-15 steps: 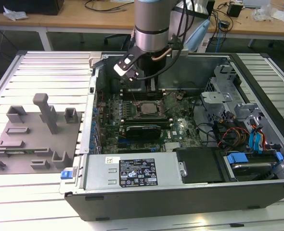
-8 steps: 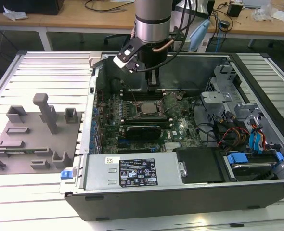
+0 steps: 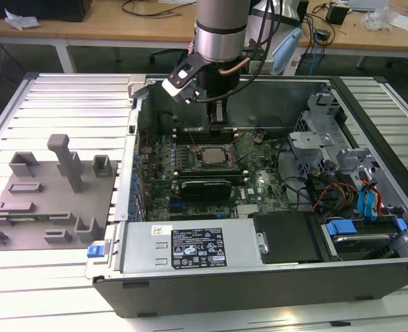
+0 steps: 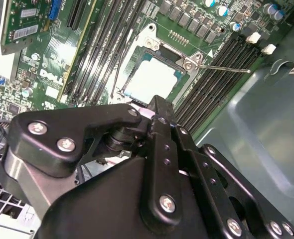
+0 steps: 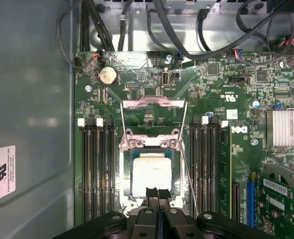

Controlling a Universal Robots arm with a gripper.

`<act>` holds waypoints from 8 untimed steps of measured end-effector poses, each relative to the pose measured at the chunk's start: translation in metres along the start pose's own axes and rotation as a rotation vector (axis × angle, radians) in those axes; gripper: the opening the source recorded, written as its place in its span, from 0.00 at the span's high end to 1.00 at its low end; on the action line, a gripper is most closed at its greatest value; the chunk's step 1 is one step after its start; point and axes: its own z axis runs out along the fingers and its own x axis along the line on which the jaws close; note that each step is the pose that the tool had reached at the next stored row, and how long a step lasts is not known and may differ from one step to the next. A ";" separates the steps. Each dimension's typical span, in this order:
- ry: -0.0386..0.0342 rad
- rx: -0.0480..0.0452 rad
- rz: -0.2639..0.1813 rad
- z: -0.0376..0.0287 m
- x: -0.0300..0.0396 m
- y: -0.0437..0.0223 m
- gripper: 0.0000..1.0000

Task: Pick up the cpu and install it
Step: 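Place the cpu into insertion slot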

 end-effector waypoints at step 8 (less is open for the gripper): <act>-0.0001 0.0217 0.000 0.0016 0.0001 0.0138 0.89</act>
